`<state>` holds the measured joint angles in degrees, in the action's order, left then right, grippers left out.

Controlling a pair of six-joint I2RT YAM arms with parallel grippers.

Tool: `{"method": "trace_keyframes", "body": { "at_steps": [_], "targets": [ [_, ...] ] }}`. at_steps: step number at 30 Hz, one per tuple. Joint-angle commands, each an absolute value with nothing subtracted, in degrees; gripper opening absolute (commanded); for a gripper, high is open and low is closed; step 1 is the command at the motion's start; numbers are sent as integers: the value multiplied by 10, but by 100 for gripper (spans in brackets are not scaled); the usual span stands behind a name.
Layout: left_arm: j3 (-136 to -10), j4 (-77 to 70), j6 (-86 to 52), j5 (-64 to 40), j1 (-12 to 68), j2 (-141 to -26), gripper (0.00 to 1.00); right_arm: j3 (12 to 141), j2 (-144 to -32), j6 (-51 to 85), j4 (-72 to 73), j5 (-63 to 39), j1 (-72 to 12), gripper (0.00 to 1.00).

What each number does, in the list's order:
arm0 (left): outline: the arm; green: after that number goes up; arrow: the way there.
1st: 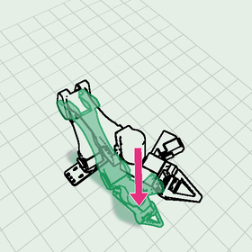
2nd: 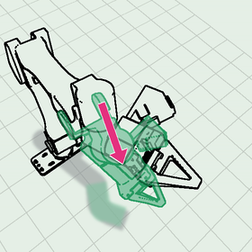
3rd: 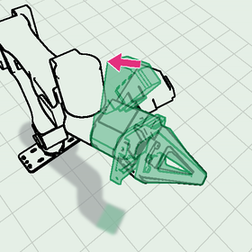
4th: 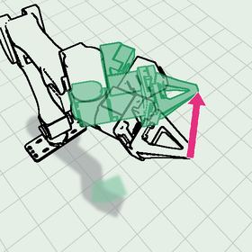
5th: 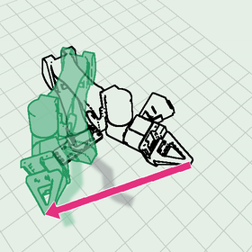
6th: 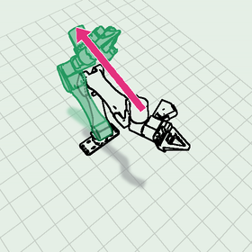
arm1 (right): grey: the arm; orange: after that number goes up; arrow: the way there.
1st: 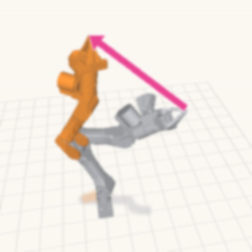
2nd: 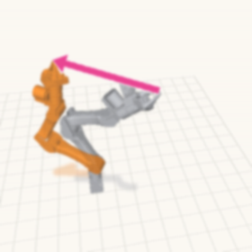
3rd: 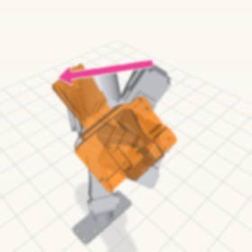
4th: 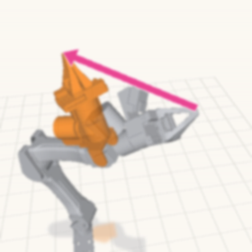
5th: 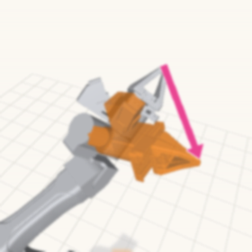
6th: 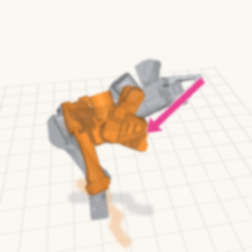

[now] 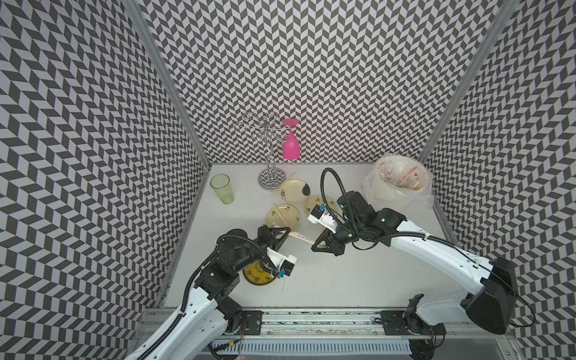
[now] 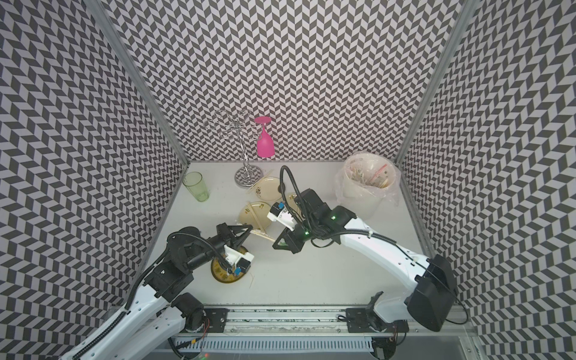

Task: Remove the packaging of disposable chopsticks
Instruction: Pick up the disposable chopsticks from the center of the board.

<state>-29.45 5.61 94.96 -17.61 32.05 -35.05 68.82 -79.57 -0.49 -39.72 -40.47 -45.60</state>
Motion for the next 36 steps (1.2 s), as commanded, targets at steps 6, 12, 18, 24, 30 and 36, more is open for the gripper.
{"method": "trace_keyframes", "body": {
  "at_steps": [6,12,18,24,30,36],
  "targets": [
    [-295,-99,755,-228,299,-328,49,711,-771,30,-345,-371,-457,0],
    [-390,-183,379,-209,275,-364,60,666,-700,72,-180,-325,-454,0],
    [-531,-146,-7,-246,196,-470,74,610,-656,99,-29,-301,-451,0],
    [-516,-295,-216,-431,160,-517,80,562,-633,93,58,-273,-452,0],
    [-534,-347,-359,-501,162,-580,80,505,-603,103,138,-231,-453,0],
    [-516,-495,-492,-570,164,-633,72,505,-610,99,147,-212,-459,0]
  ]
}}
